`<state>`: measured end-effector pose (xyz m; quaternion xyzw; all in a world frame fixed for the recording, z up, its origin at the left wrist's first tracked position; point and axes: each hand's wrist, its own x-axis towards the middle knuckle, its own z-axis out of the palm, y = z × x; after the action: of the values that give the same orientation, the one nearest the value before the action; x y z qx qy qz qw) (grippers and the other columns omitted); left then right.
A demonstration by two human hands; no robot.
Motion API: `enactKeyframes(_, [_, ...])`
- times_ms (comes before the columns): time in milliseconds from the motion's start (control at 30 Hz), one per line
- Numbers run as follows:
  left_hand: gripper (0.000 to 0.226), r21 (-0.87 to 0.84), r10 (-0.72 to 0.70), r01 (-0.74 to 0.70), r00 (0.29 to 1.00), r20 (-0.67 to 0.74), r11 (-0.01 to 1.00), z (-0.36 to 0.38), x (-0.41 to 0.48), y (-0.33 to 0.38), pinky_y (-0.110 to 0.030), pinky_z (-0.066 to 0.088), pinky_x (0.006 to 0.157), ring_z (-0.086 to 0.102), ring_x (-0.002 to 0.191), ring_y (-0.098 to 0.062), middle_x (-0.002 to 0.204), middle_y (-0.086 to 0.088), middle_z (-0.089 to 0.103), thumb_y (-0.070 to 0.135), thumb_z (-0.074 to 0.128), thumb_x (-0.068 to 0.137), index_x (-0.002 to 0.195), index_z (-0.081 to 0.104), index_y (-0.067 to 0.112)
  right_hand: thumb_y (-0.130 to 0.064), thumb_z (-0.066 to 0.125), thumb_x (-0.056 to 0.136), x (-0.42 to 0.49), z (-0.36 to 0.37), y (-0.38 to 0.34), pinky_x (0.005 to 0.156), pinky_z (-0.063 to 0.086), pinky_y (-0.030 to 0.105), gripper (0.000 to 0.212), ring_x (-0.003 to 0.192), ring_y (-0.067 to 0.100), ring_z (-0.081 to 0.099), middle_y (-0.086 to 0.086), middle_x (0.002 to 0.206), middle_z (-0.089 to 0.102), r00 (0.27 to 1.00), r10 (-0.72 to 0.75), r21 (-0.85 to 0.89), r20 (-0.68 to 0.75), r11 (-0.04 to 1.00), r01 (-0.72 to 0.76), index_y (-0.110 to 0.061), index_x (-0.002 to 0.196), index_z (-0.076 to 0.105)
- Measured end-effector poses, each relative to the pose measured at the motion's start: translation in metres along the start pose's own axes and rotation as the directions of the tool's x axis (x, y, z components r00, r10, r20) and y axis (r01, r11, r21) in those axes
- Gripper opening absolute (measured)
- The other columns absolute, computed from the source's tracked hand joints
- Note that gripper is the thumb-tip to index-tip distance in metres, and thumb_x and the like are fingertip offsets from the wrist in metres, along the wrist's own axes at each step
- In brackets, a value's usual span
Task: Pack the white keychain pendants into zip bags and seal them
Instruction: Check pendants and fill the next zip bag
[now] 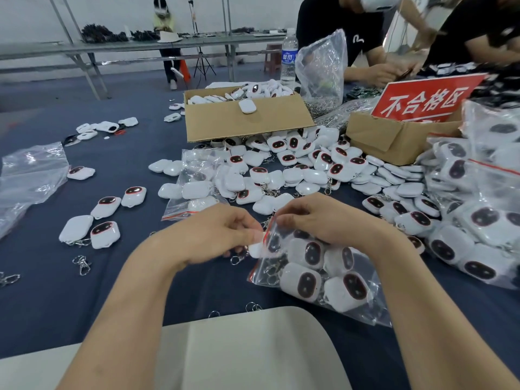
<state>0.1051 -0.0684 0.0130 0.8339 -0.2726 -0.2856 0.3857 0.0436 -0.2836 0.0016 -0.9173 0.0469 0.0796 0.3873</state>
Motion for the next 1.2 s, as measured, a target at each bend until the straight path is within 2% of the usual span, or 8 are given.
enactKeyframes(233, [0.026,-0.302,0.058,-0.004,0.984,0.17,0.953,0.015,0.001,0.002,-0.023,0.058,0.077,0.07,0.083,-0.014,0.105,-0.022,0.074,-0.008,0.049,0.101,0.11,0.072,0.002,-0.028,0.064,0.098,-0.001,0.001,0.001,0.091,0.05,0.028,0.014,0.094,0.002,0.065,-0.015,0.1,0.071,1.0,-0.025,0.046,-0.015,0.999,0.025,-0.041,0.101,0.07])
enactKeyframes(433, [0.027,-0.594,-0.011,0.164,0.967,0.253,0.788,0.02,-0.002,0.016,-0.037,0.063,0.073,0.076,0.087,-0.034,0.1,-0.026,0.074,-0.01,0.041,0.101,0.12,0.058,-0.002,-0.025,0.061,0.1,-0.002,-0.001,0.001,0.07,0.048,0.018,0.017,0.066,-0.01,0.062,-0.018,0.081,0.071,0.998,-0.043,0.138,-0.046,0.989,0.049,-0.04,0.101,0.069])
enactKeyframes(533, [0.03,-0.589,-0.02,0.191,0.958,0.285,0.785,0.024,-0.002,0.02,-0.042,0.063,0.08,0.074,0.095,-0.038,0.11,-0.03,0.072,-0.009,0.045,0.099,0.125,0.056,0.0,-0.023,0.059,0.101,-0.002,-0.001,0.0,0.079,0.058,0.026,0.02,0.075,0.005,0.069,-0.014,0.085,0.074,0.999,-0.023,0.139,-0.049,0.99,0.03,-0.04,0.098,0.068])
enactKeyframes(667, [0.03,-0.524,0.003,0.143,0.963,0.268,0.84,0.019,0.0,0.02,-0.036,0.062,0.081,0.07,0.104,-0.038,0.115,-0.036,0.066,-0.006,0.046,0.096,0.118,0.066,-0.006,-0.024,0.056,0.103,-0.005,-0.003,-0.001,0.066,0.055,0.026,0.018,0.067,0.005,0.066,-0.019,0.074,0.072,0.994,-0.016,0.112,-0.112,0.993,0.029,-0.036,0.102,0.068])
enactKeyframes(733, [0.033,-0.495,0.003,0.114,0.973,0.229,0.861,0.015,0.001,0.019,-0.032,0.062,0.081,0.071,0.105,-0.035,0.113,-0.035,0.068,-0.005,0.044,0.095,0.106,0.075,-0.001,-0.024,0.053,0.104,-0.007,-0.006,0.002,0.077,0.056,0.032,0.02,0.08,0.012,0.068,-0.012,0.089,0.074,0.979,0.005,0.066,-0.206,0.998,0.009,-0.034,0.111,0.069])
enactKeyframes(900, [0.042,-0.396,-0.022,0.093,0.983,0.18,0.914,0.009,-0.002,0.019,-0.026,0.061,0.075,0.076,0.095,-0.026,0.101,-0.015,0.078,-0.003,0.035,0.096,0.093,0.076,0.005,-0.027,0.053,0.103,-0.012,-0.015,0.01,0.071,0.043,0.022,0.025,0.09,0.009,0.06,-0.004,0.111,0.068,0.922,0.116,-0.043,-0.369,0.989,-0.141,-0.025,0.126,0.065])
enactKeyframes(1067, [0.034,-0.319,-0.103,0.108,0.994,0.032,0.942,0.008,-0.003,0.02,-0.024,0.061,0.062,0.075,0.071,-0.019,0.083,-0.009,0.078,0.001,0.034,0.1,0.098,0.068,0.004,-0.039,0.065,0.096,-0.02,-0.021,0.008,0.095,0.047,0.035,0.044,0.115,0.02,0.057,0.001,0.132,0.06,0.935,0.25,-0.186,-0.252,0.935,-0.301,-0.026,0.137,0.055])
enactKeyframes(1200, [0.03,-0.272,-0.123,0.093,0.988,-0.097,0.958,0.006,0.001,0.015,-0.023,0.057,0.054,0.067,0.06,-0.014,0.073,-0.004,0.075,0.006,0.034,0.104,0.102,0.064,0.005,-0.038,0.074,0.089,-0.028,-0.029,0.005,0.095,0.053,0.039,0.064,0.113,0.025,0.064,0.003,0.137,0.053,0.944,0.303,-0.232,-0.129,0.917,-0.325,-0.027,0.146,0.045])
